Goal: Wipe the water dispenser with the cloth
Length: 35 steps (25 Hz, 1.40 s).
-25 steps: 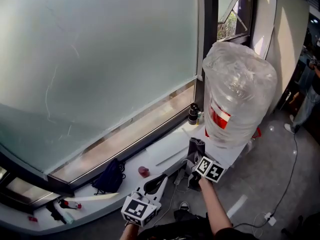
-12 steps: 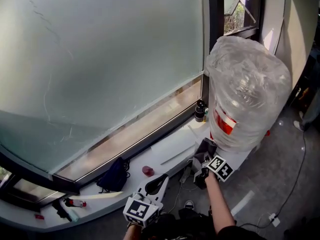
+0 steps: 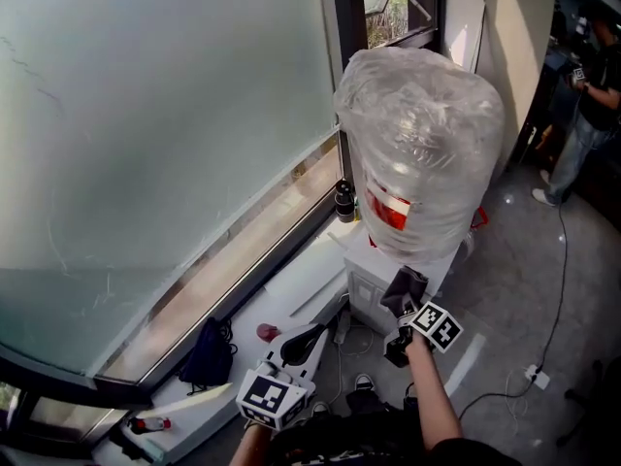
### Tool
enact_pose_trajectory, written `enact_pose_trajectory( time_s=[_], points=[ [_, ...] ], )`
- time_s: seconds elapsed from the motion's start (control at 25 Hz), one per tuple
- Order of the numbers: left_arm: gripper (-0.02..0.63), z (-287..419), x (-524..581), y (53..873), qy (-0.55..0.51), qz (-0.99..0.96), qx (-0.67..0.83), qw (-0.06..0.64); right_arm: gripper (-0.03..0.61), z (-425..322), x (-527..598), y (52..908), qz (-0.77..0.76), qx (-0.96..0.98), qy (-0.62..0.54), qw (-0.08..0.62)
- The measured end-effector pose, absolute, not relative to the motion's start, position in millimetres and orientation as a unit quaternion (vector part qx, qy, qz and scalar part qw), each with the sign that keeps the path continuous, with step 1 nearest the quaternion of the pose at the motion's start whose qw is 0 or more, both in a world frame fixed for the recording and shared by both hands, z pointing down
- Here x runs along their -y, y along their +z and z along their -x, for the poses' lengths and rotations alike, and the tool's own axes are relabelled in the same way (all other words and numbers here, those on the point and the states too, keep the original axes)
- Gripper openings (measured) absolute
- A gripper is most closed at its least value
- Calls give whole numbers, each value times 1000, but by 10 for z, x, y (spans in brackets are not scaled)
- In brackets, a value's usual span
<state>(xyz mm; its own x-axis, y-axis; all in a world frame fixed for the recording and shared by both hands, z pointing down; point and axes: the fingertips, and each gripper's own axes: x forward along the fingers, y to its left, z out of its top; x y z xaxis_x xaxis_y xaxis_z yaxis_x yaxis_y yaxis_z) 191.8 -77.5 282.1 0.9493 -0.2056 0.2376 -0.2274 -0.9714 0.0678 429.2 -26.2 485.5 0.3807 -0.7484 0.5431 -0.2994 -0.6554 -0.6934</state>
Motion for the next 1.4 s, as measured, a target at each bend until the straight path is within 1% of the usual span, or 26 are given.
enact_pose_trajectory(
  time_s=[0.2, 0.48, 0.72, 0.84, 1.04, 1.24, 1.4],
  points=[
    [25, -1851, 622, 2816, 111, -990, 70, 45, 103, -4407, -260, 4880, 821, -292, -434, 231],
    [25, -1564, 479, 2798, 105, -993, 34, 40, 101, -4421, -719, 4792, 858, -273, -404, 163],
    [25, -1357, 418, 2828, 101, -994, 7, 30, 101, -4164, -772, 4502, 875, -328, -353, 43],
    [25, -1303, 376, 2883, 94, -995, -10, 27, 101, -4069, -754, 4444, 877, -343, -337, 3],
    [25, -1225, 285, 3076, 87, -995, -35, 31, 101, -3962, -697, 4487, 874, -362, -322, -45],
    [25, -1219, 415, 3295, 80, -996, -29, 36, 101, -3953, -346, 4616, 866, -398, -268, -139],
    [25, -1184, 416, 3532, 83, -995, -18, 58, 101, -3979, -191, 4753, 863, -400, -222, -215]
  ],
)
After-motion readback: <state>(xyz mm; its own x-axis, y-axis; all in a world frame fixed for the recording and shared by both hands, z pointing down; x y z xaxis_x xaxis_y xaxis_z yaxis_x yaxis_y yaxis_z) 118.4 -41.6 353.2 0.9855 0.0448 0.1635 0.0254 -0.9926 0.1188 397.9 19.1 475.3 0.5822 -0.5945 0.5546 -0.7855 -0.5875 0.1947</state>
